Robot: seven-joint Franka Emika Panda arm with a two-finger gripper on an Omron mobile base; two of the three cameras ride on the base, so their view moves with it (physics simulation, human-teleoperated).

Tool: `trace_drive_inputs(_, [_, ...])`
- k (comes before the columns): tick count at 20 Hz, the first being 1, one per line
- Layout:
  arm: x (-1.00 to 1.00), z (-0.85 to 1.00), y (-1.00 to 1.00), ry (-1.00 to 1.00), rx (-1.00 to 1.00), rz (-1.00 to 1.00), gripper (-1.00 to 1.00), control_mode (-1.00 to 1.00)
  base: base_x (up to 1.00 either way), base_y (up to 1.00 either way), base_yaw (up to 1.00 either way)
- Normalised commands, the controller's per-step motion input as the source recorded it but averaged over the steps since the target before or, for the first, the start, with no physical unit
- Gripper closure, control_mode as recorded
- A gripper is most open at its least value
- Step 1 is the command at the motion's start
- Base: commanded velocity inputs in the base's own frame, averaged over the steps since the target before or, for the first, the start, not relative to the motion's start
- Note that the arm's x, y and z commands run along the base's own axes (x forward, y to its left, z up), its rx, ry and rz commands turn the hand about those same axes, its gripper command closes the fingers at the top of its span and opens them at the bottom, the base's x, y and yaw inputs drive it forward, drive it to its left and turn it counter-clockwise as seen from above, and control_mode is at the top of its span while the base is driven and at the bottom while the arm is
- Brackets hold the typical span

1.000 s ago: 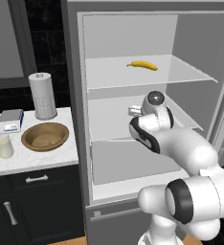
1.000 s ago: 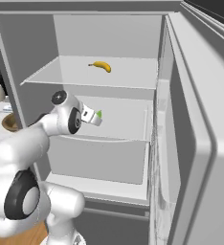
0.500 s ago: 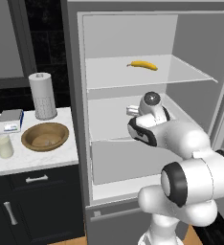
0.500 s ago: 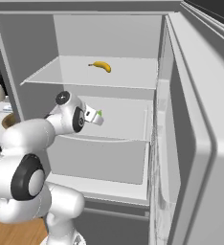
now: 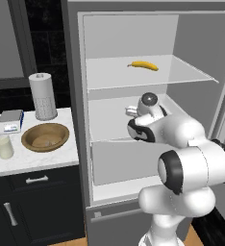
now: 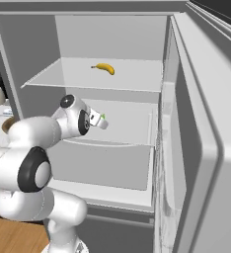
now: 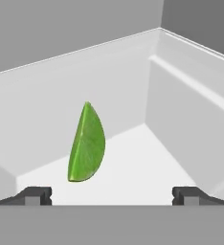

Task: Grab a lemon wedge from the fridge and one ice cube from the ice bowl, and put them in the glass of lemonade.

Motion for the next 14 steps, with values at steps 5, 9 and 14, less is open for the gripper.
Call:
trace_drive_inputs(5, [0.13, -0.15, 0.00, 0.00, 0.00, -0.01, -1.00, -1.00, 0.00, 0.00, 0.00])
trace_drive_inputs(9, [0.11, -0.08, 0.00, 0.00, 0.00, -0.01, -1.00, -1.00, 0.00, 0.00, 0.00])
trace_drive_inputs(14, [0.09, 0.00, 0.00, 0.03, 0.00, -0.02, -1.00, -1.00, 0.00, 0.00, 0.00])
